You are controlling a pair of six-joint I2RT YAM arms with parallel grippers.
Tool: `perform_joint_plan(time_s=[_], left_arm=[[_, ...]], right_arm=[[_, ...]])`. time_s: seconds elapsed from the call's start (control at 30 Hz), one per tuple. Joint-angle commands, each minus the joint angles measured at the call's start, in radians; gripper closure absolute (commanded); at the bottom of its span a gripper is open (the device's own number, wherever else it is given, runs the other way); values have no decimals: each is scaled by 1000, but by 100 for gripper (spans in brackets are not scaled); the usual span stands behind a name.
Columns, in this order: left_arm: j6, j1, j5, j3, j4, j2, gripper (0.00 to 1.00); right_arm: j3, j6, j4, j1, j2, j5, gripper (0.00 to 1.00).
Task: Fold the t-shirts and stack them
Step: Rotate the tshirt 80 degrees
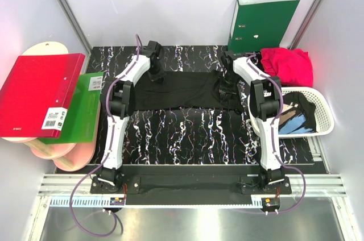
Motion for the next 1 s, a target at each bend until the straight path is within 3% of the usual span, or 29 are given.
perform_joint_plan(time_s=[0.0,0.3,0.47,0.67,0.97], left_arm=[[-18,11,24,50,-6,28,100],[-38,86,-72,122,-277,57,100],[-53,115,-45,-45,-285,-32,100],[-64,101,73,-251,-289,-107,100],[-94,3,162,-473,-244,-207,100]], right_arm=[[102,-7,-80,7,92,89,100],[381,-4,-157,7,236,286,100],[558,-28,-178,7,330,319,100],[658,-44,-142,7,382,308,100],[759,-59,96,45,404,273,100]])
